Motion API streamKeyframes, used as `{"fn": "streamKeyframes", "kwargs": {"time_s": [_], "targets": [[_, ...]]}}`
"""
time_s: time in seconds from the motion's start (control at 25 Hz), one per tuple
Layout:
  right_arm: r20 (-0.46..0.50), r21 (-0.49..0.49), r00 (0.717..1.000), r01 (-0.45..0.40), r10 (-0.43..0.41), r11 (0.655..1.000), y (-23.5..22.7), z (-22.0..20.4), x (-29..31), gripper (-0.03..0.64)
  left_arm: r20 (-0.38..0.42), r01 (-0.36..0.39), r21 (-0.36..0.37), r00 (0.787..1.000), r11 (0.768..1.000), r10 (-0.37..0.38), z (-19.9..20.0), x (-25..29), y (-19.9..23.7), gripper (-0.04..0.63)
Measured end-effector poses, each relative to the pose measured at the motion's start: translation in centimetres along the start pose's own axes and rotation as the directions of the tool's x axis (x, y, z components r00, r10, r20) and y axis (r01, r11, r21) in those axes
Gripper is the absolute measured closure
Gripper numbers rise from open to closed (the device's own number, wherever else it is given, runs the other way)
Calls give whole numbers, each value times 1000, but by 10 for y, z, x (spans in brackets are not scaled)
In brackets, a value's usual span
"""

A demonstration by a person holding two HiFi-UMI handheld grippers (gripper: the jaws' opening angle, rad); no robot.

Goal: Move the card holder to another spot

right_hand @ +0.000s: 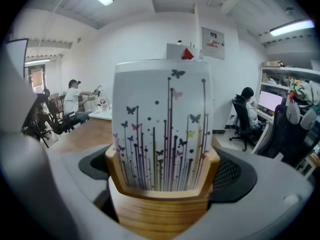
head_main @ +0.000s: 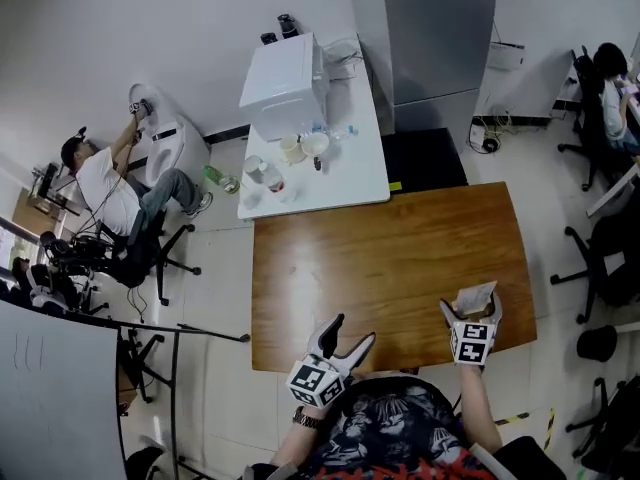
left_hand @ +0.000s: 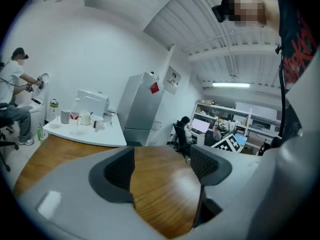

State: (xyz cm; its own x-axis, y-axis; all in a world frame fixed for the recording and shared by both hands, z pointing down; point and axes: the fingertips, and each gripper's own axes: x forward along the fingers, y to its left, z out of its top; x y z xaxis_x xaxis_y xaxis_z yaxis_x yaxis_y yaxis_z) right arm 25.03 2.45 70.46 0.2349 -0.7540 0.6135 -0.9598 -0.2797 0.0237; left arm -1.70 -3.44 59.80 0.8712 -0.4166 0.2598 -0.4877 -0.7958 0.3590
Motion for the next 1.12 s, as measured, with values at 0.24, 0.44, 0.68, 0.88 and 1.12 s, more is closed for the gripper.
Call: {"fn": "streamKeyframes", "kwargs": {"time_s": [0.24, 0.44, 0.68, 0.88, 1.12], "targets": [[103, -17, 994, 33, -31, 999, 12, 64, -67, 43, 93, 57, 13, 994, 998, -58, 30, 4, 3, 238], [146, -6, 989, 3, -2, 1000, 33, 92, -96, 43, 166, 105, 25, 980, 994, -108, 65, -3, 4, 242], [154, 6, 986, -68, 66, 998, 57, 108, -127, 43, 123, 149, 80, 980, 986, -158, 84, -18, -5, 242], [146, 8, 984, -105, 103, 994, 65, 112, -154, 43, 89, 256, 127, 959, 958, -268, 95, -39, -34, 235], [198, 17, 976, -98, 93, 995, 63, 130, -159, 43, 80, 158, 144, 982, 977, -171, 85, -55, -21, 272]]}}
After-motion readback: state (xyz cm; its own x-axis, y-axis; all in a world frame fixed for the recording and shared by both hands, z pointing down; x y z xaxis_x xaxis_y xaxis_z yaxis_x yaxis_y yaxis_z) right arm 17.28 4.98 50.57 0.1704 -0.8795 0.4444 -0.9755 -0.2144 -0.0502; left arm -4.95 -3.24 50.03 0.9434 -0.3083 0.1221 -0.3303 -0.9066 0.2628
